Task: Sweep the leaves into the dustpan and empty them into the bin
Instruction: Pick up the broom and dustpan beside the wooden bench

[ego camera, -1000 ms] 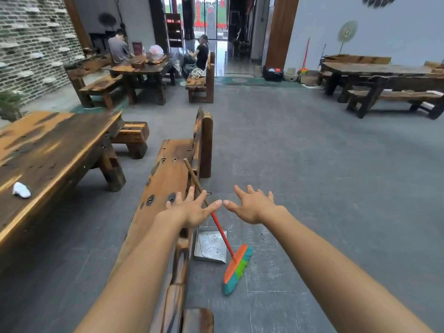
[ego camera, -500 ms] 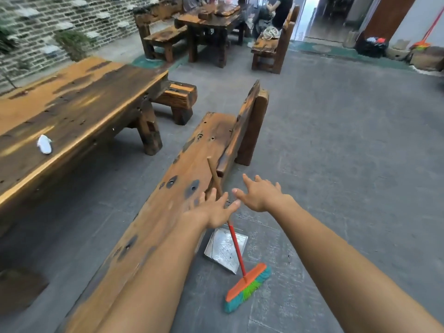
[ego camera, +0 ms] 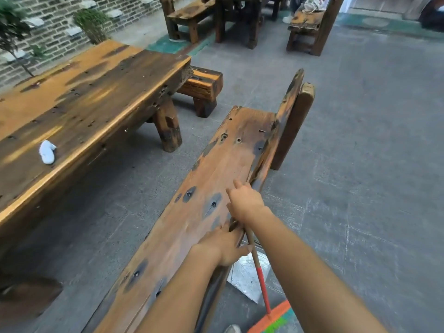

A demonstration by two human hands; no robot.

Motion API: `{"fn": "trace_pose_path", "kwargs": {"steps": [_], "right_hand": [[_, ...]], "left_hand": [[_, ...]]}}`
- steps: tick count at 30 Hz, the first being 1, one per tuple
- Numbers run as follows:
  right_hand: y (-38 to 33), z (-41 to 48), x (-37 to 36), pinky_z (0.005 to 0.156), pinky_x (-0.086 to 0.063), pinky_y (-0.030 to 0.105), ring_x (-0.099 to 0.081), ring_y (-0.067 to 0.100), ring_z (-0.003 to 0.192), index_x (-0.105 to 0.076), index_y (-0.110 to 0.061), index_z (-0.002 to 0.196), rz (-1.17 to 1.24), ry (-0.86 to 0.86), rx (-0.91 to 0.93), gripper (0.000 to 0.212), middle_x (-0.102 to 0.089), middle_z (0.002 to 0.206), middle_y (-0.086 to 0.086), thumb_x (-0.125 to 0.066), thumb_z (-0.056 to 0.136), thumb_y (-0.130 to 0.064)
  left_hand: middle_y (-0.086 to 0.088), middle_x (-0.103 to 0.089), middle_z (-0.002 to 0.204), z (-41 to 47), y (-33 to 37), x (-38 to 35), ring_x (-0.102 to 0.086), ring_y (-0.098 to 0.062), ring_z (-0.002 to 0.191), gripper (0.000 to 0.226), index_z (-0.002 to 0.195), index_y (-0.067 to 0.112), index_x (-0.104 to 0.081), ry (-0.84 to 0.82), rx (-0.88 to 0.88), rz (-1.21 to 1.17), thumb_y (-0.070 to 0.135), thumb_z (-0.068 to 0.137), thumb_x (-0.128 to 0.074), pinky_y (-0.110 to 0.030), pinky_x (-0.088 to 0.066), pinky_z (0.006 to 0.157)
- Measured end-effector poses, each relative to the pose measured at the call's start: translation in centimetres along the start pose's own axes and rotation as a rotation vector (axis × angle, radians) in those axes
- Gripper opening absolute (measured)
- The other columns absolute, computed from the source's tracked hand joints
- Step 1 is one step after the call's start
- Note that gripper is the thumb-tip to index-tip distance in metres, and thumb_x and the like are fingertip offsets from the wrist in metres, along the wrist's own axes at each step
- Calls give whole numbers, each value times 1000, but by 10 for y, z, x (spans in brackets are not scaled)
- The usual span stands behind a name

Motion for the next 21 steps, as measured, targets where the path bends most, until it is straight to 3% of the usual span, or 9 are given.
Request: {"fn": "trace_pose_path", "kwargs": {"steps": [3,5,7,10,14,17,18,19,21], "right_hand": [[4,34,2,76,-46,36,-61,30,111,-64,-11,117,-215,-117,-16,30,-62,120,9,-55,90,-5],[6,32,6,71,-52,35,-66,29,105,-68,-12,117,-350,-245,-82,32,-67,120,7,-55,88,-9],[35,27,-9,64,-57,37,-72,30,92,-73,-12,110,-440,-455,-186,29,-71,112,8,-58,85,-15],[68,8,-26,73,-58,34,-75,26,78,-76,-12,91,-540,-690,-296,25,-76,88,9,-59,83,-28],[124,-23,-97,79,-55,29,-75,15,85,-77,-14,72,-485,-894,-401,26,-75,73,0,-58,86,-26],[153,-46,-180,90,-51,26,-68,14,108,-68,-17,123,-203,-789,-514,33,-72,115,-1,-54,94,-23],[161,-59,-202,95,-48,28,-62,18,118,-56,-11,136,-162,-749,-529,41,-65,128,3,-51,96,-21],[164,-73,-214,100,-43,29,-55,23,127,-48,-8,141,-101,-732,-581,47,-57,137,6,-49,96,-20],[184,-102,-258,93,-40,25,-54,21,128,-53,-14,139,-36,-804,-591,45,-55,138,2,-50,94,-16]], "left_hand": [[-11,-38,147,37,-4,12,-46,-33,125,62,143,21,-34,16,-20,16,55,92,-44,-48,-45,97],[-9,-50,137,42,-12,22,-52,-30,119,59,140,19,-37,62,-11,6,52,92,-47,-46,-48,94],[-6,-54,133,71,-2,14,-53,-28,119,53,133,18,-47,27,-22,27,51,92,-48,-45,-48,94],[-4,-59,129,91,7,2,-55,-27,115,44,121,19,-57,-1,-33,52,49,91,-47,-43,-49,93],[-3,-60,133,132,52,-26,-59,-23,117,36,128,22,-58,-24,-101,62,30,93,-49,-39,-50,95],[-8,-56,111,156,73,-47,-66,-3,102,32,129,24,-47,37,-167,102,23,98,-44,-23,-54,83],[-13,-55,129,164,71,-59,-60,-6,112,34,131,18,-47,10,-165,130,27,98,-45,-25,-52,88],[-5,-50,139,165,64,-70,-53,-15,124,40,133,15,-46,-45,-171,227,30,96,-49,-33,-48,96],[-9,-50,140,192,54,-102,-46,-27,130,40,131,11,-47,-86,-153,403,27,94,-51,-41,-44,101]]}}
Point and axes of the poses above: each hand's wrist, its own z-axis towards the middle knuckle, its own x-axis out of the back of the hand, y = z × x, the point moved 8 cm from there along z, towards the middle knuckle
